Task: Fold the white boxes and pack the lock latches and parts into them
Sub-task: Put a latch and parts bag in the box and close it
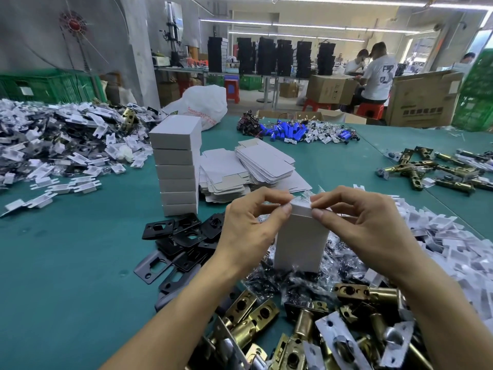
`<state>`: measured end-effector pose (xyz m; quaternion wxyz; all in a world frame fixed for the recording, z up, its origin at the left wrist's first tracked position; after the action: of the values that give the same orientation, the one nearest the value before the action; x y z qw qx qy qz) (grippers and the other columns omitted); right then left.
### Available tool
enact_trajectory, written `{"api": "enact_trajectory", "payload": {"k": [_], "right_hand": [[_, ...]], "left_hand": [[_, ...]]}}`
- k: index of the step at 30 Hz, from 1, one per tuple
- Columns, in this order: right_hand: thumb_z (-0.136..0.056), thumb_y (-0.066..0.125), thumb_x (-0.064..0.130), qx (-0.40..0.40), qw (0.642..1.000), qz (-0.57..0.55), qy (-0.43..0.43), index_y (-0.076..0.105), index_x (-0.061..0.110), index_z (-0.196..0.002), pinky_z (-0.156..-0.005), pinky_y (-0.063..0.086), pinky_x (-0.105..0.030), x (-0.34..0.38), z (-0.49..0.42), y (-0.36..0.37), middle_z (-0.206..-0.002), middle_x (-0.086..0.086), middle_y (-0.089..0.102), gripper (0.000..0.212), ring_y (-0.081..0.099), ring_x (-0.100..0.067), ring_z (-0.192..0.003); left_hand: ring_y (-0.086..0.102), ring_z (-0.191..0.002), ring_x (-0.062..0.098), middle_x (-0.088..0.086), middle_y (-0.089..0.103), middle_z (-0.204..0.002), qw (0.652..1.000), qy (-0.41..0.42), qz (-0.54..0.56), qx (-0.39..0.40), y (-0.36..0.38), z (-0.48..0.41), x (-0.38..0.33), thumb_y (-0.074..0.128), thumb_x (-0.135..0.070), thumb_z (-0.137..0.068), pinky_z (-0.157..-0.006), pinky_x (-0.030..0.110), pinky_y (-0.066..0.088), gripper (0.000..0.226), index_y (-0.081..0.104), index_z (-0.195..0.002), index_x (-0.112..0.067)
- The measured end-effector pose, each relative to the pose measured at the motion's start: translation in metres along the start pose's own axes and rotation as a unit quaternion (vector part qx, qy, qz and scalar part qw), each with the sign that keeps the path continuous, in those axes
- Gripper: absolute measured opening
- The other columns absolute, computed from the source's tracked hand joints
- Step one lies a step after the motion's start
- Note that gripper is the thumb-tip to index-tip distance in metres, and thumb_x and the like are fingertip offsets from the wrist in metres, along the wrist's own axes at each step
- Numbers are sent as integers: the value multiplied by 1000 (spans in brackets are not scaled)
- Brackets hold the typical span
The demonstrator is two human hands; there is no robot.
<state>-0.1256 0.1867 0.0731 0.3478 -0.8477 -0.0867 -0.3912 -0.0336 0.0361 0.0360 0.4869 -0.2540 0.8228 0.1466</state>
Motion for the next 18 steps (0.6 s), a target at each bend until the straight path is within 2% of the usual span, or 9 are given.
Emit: {"api": "enact_trajectory", "payload": {"k": [2,4,5,7,9,12,15,18], "right_hand": [[-81,75,30,9,1000,-11,0,74,30,-83,-78,60,-38,2,1,1,-91,9,75,2,71,-9,-83],[-74,73,42,16,1000,-19,-4,74,32,-85,-78,60,-35,5,2,2,-93,11,75,15,71,-9,-85],[-73,74,41,21,1000,-17,-10,75,32,-85,-79,59,-34,6,2,3,-93,13,75,16,71,-9,-87],[-75,79,27,27,999,-11,-17,75,32,-86,-81,59,-34,7,1,5,-93,13,75,13,71,-11,-89],[-76,80,14,22,1000,-11,-18,75,31,-86,-84,59,-33,5,0,4,-93,12,75,21,71,-11,-92],[-77,79,8,23,1000,-4,-21,78,26,-89,-87,57,-24,6,0,6,-101,8,73,21,69,-5,-97],[-77,79,6,39,999,13,-16,77,29,-92,-87,52,-12,6,0,7,-109,5,71,27,67,0,-99],[-78,79,5,48,999,21,-6,74,39,-92,-83,52,-10,4,0,7,-109,15,69,37,68,2,-93]], "left_hand": [[73,-96,13,-7,76,-106,1000,0,-10,9,-1,-1,0,72,-15,-86,-78,37,58,15,74,-89,-30],[73,-97,12,-10,75,-106,1000,5,-21,22,-1,0,0,72,-28,-83,-81,41,61,7,74,-87,-33],[72,-97,11,-13,74,-108,999,7,-29,35,-1,0,-1,72,-35,-82,-81,40,61,6,73,-88,-34],[72,-100,11,-14,72,-114,997,5,-33,68,2,1,0,74,-43,-79,-79,33,61,15,70,-92,-36],[70,-105,14,-9,70,-118,996,5,-38,87,4,2,5,83,-35,-78,-83,35,61,21,69,-94,-33],[70,-106,18,-4,70,-120,995,12,-51,80,3,2,9,83,-15,-80,-83,43,62,19,68,-92,-20],[69,-105,18,-4,70,-117,995,20,-61,71,2,2,9,81,-13,-82,-80,43,62,18,68,-94,-16],[68,-104,16,-7,68,-117,994,10,-80,79,4,2,11,77,-15,-87,-81,41,62,19,67,-102,-22]]}}
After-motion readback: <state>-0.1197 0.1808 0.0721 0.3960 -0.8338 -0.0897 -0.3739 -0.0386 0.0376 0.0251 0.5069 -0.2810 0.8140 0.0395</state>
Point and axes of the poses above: each hand's wrist, its own z-axis away from the middle knuckle, its own y-axis out of the palm, x = y × z, the point moved 8 cm from there along -z, towards the middle knuckle
